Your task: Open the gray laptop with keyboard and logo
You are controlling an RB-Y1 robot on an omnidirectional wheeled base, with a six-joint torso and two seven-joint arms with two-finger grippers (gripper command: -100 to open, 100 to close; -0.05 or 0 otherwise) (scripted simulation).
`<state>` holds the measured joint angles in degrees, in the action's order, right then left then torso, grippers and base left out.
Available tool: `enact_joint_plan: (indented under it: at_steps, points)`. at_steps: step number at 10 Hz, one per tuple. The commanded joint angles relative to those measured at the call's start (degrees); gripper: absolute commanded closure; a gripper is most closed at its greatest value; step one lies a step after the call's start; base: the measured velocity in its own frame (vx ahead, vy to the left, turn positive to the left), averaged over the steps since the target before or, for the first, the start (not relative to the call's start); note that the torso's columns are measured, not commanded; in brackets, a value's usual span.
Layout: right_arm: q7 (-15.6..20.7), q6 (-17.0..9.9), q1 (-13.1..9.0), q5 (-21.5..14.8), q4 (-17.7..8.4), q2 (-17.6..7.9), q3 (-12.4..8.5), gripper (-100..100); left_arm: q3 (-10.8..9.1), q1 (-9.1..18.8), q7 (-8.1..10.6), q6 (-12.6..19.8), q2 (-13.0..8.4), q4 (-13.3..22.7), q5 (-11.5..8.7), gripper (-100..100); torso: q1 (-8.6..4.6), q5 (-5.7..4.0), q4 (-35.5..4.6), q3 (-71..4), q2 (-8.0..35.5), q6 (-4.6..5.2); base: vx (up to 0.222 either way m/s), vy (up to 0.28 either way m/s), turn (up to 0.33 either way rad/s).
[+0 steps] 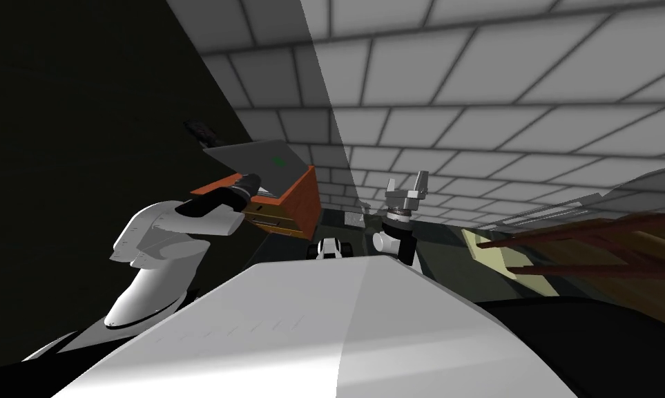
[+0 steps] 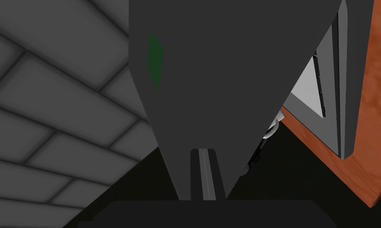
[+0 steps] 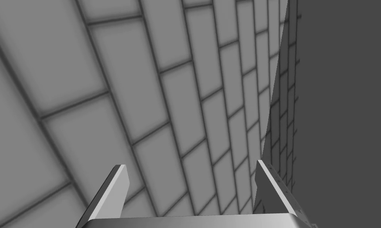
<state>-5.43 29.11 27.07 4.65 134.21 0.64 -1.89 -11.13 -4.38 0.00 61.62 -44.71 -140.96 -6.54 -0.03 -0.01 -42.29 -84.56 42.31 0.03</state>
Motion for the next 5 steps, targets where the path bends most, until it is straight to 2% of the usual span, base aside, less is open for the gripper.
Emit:
enact_joint_plan:
  at_steps: [1, 2, 3, 4, 5]
  points:
    - [0.0, 0.0, 0.0, 0.0, 0.0, 0.0, 0.0, 0, 0.6, -1.1, 0.52, 1.9, 0.2, -4.7, -0.1, 100, -0.02, -0.01, 0.0, 0.0, 0.0, -0.04, 0.065, 0.002, 0.089]
    - [0.0, 0.0, 0.0, 0.0, 0.0, 0.0, 0.0, 0, 1.41, -2.1, 0.94, 3.1, 0.6, -7.0, 0.2, 100, -0.01, -0.01, 0.0, 0.0, 0.0, -0.01, 0.083, 0.009, 0.183]
    - [0.0, 0.0, 0.0, 0.0, 0.0, 0.0, 0.0, 0, 1.41, -2.1, 0.94, 3.1, 0.6, -8.0, 0.2, 100, 0.04, 0.01, 0.0, 0.0, 0.0, -0.05, 0.073, 0.011, 0.09]
    - [0.0, 0.0, 0.0, 0.0, 0.0, 0.0, 0.0, 0, 1.14, -2.1, 0.89, 3.0, 0.5, -7.3, 0.1, 100, 0.06, 0.02, 0.0, 0.0, 0.0, 0.0, 0.026, 0.005, 0.002]
    - [0.0, 0.0, 0.0, 0.0, 0.0, 0.0, 0.0, 0, 1.18, -2.1, 0.91, 3.0, 0.5, -5.7, 0.1, -100, 0.03, 0.01, 0.0, 0.0, 0.1, -0.01, 0.007, 0.003, -0.003]
